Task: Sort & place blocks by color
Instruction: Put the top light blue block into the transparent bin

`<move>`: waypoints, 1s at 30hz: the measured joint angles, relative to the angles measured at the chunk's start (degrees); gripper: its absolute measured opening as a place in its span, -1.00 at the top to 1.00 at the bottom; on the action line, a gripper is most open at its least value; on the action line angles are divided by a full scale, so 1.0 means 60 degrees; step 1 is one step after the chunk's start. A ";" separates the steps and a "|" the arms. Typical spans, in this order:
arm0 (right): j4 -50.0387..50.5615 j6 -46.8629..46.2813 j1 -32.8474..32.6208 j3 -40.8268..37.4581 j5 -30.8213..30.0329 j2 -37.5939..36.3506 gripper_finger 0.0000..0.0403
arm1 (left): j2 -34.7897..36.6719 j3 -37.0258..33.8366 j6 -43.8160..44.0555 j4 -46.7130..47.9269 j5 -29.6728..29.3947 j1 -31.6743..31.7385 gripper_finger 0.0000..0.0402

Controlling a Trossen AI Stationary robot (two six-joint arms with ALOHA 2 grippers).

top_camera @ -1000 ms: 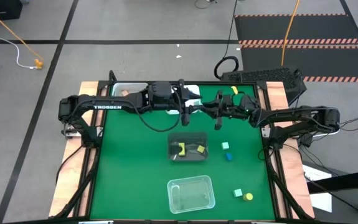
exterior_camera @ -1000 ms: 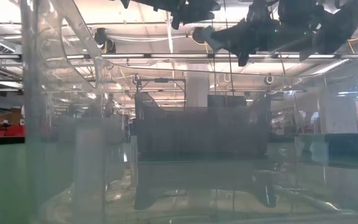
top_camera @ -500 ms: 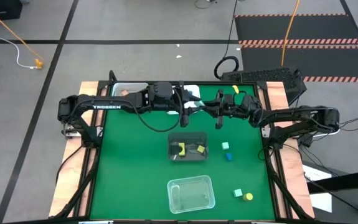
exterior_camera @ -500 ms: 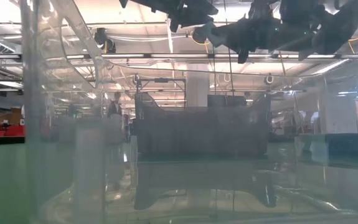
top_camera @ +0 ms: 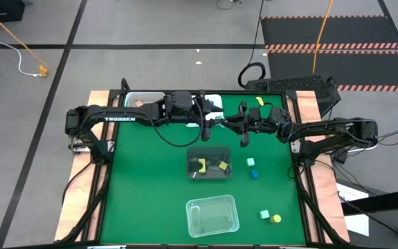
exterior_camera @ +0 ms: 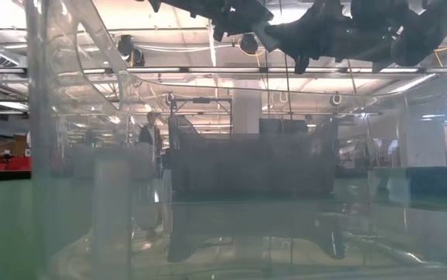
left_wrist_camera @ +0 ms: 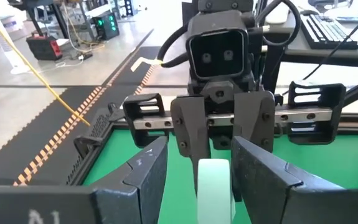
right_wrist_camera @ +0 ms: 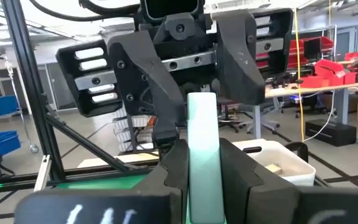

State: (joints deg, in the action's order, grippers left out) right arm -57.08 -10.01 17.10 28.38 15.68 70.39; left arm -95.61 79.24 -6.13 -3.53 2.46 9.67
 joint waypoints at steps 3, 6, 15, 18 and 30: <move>-0.0100 0.0038 0.0000 0.0000 -0.0016 0.0004 0.81 | 0.0000 0.0000 0.0189 0.0060 0.0004 0.0000 0.11; -0.0160 0.0039 0.0000 -0.0004 -0.0025 0.0007 0.81 | 0.0000 0.0000 0.0500 0.0327 0.0007 -0.0001 0.11; -0.0123 0.0042 0.0004 -0.0007 0.0005 0.0011 0.81 | 0.0000 0.0004 0.0868 0.0482 0.0059 -0.0064 0.22; -0.0077 0.0039 0.0004 -0.0007 0.0173 0.0011 0.79 | 0.0000 0.0004 0.0907 0.0499 0.0295 -0.0132 0.46; 0.1487 -0.2412 0.0004 -0.0008 0.0214 -0.0116 0.23 | 0.0015 0.0004 0.1599 0.0591 0.0452 -0.0247 0.71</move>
State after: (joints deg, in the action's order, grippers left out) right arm -48.16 -24.48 17.12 28.33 16.96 69.69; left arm -95.53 79.26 3.46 0.02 5.17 8.19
